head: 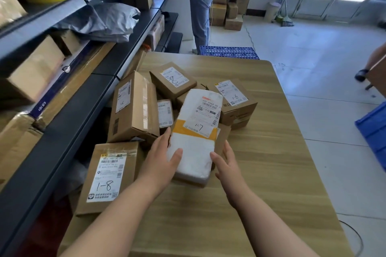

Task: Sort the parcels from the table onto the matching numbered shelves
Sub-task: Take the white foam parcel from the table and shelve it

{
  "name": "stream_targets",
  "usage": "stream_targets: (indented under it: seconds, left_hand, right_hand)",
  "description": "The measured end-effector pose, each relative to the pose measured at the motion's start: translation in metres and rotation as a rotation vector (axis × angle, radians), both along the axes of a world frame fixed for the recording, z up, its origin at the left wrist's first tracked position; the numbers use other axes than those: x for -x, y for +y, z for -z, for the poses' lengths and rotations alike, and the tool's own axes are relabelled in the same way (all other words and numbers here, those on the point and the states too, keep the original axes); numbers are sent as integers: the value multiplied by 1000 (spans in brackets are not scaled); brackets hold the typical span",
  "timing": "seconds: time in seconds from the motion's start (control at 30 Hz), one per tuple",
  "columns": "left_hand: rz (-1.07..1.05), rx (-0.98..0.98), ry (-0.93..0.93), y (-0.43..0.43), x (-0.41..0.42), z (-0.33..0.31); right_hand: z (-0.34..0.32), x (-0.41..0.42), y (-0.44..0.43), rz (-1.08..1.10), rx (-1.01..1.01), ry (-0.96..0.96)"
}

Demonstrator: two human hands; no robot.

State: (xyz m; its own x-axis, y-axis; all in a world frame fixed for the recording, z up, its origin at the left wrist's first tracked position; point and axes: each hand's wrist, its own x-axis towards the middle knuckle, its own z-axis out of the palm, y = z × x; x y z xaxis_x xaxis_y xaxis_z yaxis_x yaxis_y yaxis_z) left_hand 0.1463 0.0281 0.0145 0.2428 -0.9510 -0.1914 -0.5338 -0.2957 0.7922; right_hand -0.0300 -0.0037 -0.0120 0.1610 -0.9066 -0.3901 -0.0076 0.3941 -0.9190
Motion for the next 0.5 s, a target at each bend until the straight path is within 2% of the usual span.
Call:
stream_targets:
  seconds: [0.17, 0.5]
  left_hand:
    - [-155, -71, 454, -5, 7, 5]
    - [-25, 34, 504, 34, 6, 9]
  right_hand:
    - [2, -10, 0, -57, -51, -55]
    - [-6, -8, 38, -101, 130, -86]
